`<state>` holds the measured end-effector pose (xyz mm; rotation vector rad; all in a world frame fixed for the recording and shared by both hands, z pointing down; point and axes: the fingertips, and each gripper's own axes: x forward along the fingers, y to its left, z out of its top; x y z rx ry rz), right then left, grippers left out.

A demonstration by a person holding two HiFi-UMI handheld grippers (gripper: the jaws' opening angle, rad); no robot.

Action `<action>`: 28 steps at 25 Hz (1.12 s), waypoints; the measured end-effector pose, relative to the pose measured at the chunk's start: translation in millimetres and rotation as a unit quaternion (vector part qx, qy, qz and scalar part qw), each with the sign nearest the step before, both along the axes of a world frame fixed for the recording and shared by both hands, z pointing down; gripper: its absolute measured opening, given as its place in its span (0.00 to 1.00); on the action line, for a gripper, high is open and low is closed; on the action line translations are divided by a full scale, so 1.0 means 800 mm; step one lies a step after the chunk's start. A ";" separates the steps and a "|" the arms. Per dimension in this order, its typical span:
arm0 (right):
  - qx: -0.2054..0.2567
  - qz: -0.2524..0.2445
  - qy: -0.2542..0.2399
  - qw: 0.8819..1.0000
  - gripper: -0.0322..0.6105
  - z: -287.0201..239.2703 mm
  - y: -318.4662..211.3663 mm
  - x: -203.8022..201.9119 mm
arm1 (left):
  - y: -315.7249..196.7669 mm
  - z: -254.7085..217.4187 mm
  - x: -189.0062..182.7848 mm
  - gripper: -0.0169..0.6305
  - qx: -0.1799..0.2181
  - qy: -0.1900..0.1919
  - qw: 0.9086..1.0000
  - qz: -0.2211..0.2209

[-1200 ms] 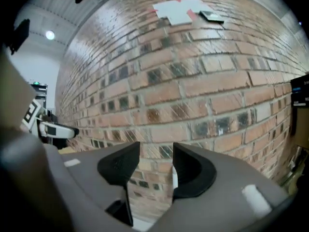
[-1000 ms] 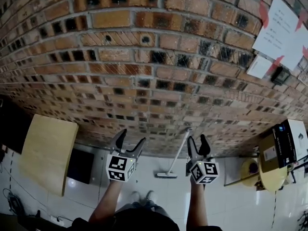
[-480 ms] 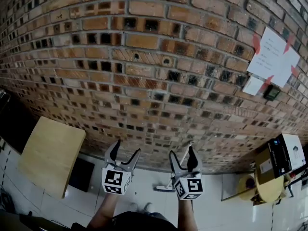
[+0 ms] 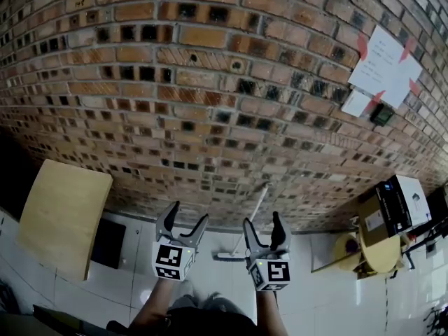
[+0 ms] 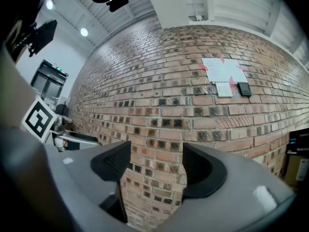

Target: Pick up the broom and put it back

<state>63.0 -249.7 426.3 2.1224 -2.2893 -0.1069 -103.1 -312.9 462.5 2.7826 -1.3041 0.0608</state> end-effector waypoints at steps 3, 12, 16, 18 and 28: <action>0.010 -0.012 -0.002 1.000 0.56 0.000 0.030 -0.002 | 0.033 -0.002 0.007 0.57 0.017 -0.007 1.000 0.000; -0.002 -0.052 -0.045 0.998 0.58 0.035 0.156 0.018 | 0.181 0.015 0.031 0.57 0.010 -0.034 0.997 -0.069; -0.016 -0.075 -0.051 0.996 0.58 0.047 0.201 0.015 | 0.254 0.019 0.041 0.57 0.004 -0.055 0.996 -0.070; -0.013 -0.067 -0.026 0.997 0.58 0.035 0.216 0.012 | 0.271 0.001 0.031 0.57 0.015 -0.053 0.996 -0.076; 0.002 -0.028 -0.015 0.999 0.57 -0.005 0.243 -0.011 | 0.288 -0.055 -0.018 0.56 0.083 -0.070 0.991 -0.074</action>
